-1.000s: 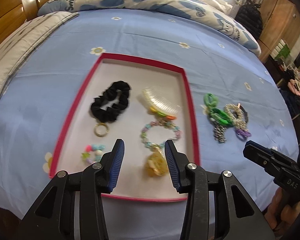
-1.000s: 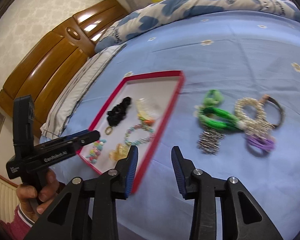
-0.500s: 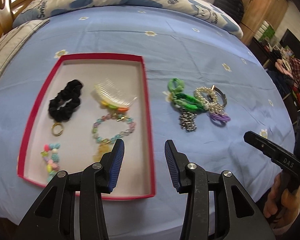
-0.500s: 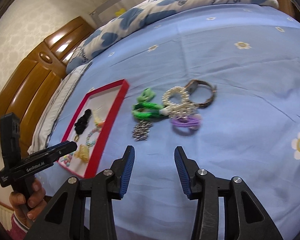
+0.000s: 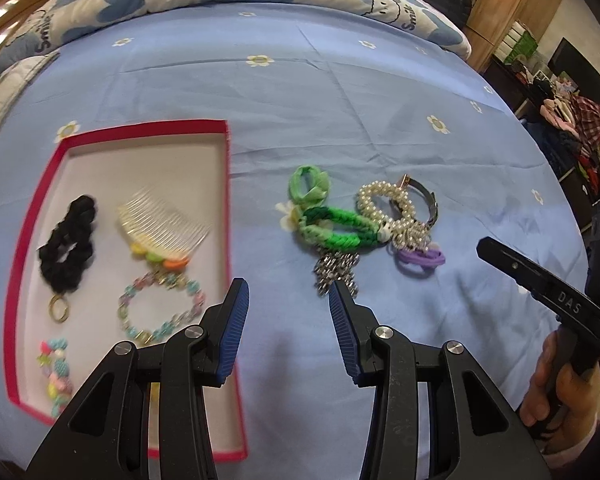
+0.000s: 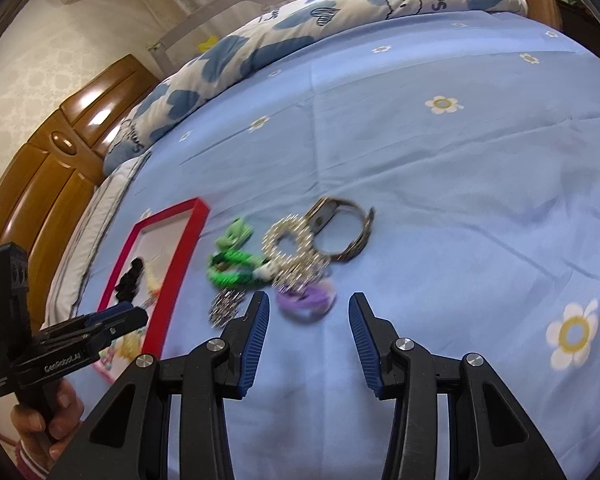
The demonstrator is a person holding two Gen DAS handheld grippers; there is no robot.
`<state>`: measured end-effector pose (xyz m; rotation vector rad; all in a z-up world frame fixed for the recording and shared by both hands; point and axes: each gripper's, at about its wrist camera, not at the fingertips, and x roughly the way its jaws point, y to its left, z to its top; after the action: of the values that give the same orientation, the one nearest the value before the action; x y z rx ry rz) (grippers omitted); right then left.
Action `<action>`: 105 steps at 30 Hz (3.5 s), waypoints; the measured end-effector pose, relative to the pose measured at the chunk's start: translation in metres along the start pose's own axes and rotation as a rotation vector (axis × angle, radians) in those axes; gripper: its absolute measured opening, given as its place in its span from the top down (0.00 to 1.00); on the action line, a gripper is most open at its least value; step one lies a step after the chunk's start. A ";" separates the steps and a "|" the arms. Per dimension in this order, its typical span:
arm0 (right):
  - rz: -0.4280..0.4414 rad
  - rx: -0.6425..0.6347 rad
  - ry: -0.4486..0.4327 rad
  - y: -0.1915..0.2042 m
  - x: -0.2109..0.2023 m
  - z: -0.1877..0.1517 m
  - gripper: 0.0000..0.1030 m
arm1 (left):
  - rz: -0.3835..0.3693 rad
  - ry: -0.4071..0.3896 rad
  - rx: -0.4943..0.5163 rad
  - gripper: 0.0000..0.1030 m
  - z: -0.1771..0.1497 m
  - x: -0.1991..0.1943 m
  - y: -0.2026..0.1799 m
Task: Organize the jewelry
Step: 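Withdraw both open tools from the tray toward the remaining jewelry, then grasp the green braided bracelet with the left tool while the right tool grasps the gold watch, then carry the green bracelet and gold watch into the tray while both tools open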
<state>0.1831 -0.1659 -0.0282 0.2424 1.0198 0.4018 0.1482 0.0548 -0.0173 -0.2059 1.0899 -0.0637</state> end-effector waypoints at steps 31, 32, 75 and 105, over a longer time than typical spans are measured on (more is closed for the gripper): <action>-0.087 0.006 0.002 -0.021 0.046 0.041 0.94 | 0.014 0.023 0.039 0.91 0.035 0.044 -0.018; -0.078 0.009 -0.012 -0.021 0.039 0.042 0.94 | 0.006 0.011 0.030 0.91 0.033 0.037 -0.017; 0.169 -0.223 0.102 0.157 0.064 0.006 0.94 | 0.060 -0.146 -0.359 0.91 -0.017 -0.068 0.151; 0.145 -0.303 0.252 0.206 0.154 -0.002 0.90 | 0.142 -0.019 -0.428 0.90 -0.018 -0.008 0.203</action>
<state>0.2090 0.0861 -0.0702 -0.0080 1.1749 0.7250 0.1184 0.2528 -0.0582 -0.5110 1.0867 0.3015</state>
